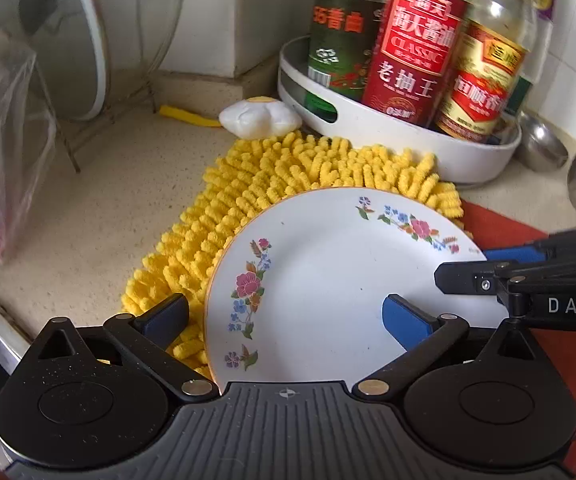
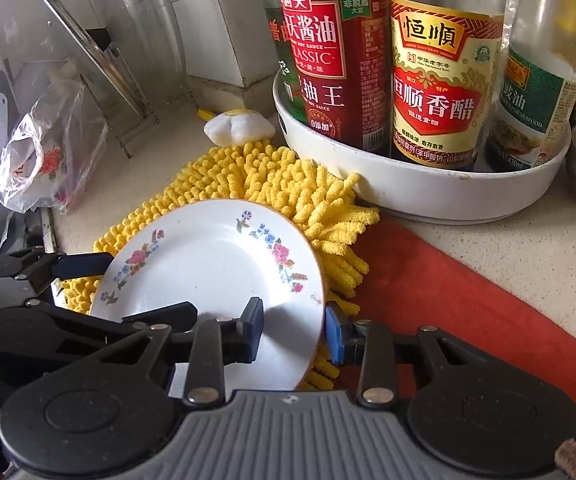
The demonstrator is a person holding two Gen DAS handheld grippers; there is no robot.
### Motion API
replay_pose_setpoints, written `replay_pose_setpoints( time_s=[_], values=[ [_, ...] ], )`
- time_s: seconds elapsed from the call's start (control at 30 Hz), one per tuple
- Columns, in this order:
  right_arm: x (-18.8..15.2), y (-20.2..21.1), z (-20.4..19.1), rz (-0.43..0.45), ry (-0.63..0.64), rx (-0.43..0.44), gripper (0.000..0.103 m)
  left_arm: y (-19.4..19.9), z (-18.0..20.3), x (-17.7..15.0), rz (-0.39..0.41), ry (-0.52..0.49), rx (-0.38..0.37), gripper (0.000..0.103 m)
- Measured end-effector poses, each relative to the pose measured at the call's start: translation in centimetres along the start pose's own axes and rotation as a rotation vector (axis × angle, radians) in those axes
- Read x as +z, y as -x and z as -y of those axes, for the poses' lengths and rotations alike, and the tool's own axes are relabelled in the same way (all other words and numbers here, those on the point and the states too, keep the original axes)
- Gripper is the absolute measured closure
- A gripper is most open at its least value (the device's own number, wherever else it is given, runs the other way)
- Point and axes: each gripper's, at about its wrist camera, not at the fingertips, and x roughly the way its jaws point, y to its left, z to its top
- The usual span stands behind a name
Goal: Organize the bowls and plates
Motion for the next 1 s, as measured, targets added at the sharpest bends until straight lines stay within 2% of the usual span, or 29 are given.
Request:
replay_pose_setpoints(
  time_s=[0.1, 0.4, 0.57, 0.7, 0.83, 0.9, 1.0],
  values=[
    [0.1, -0.1, 0.3, 0.000, -0.024, 0.013, 0.073, 0.4, 0.7, 0.2, 0.006, -0.009, -0.009, 0.008],
    [-0.4, 1.1, 0.2, 0.021, -0.025, 0.001, 0.075, 1.8, 1.7, 0.6, 0.011, -0.004, 0.024, 0.010],
    [-0.5, 1.9, 0.1, 0.028, -0.036, -0.005, 0.075, 2.4, 2.4, 0.7, 0.004, -0.011, 0.019, 0.010],
    [-0.9, 2.4, 0.2, 0.025, -0.042, -0.014, 0.075, 2.4, 3.0, 0.3, -0.014, -0.038, -0.014, 0.010],
    [-1.9, 2.1, 1.3, -0.010, -0.075, -0.017, 0.075, 1.5, 3.2, -0.2, -0.020, -0.071, -0.044, 0.007],
    [-2.2, 2.1, 1.6, -0.006, -0.085, -0.001, 0.073, 1.5, 3.3, -0.2, -0.010, -0.107, -0.028, 0.001],
    [-2.5, 2.3, 1.3, -0.010, -0.070, 0.001, 0.072, 1.7, 3.3, -0.8, 0.024, -0.163, -0.004, 0.000]
  ],
)
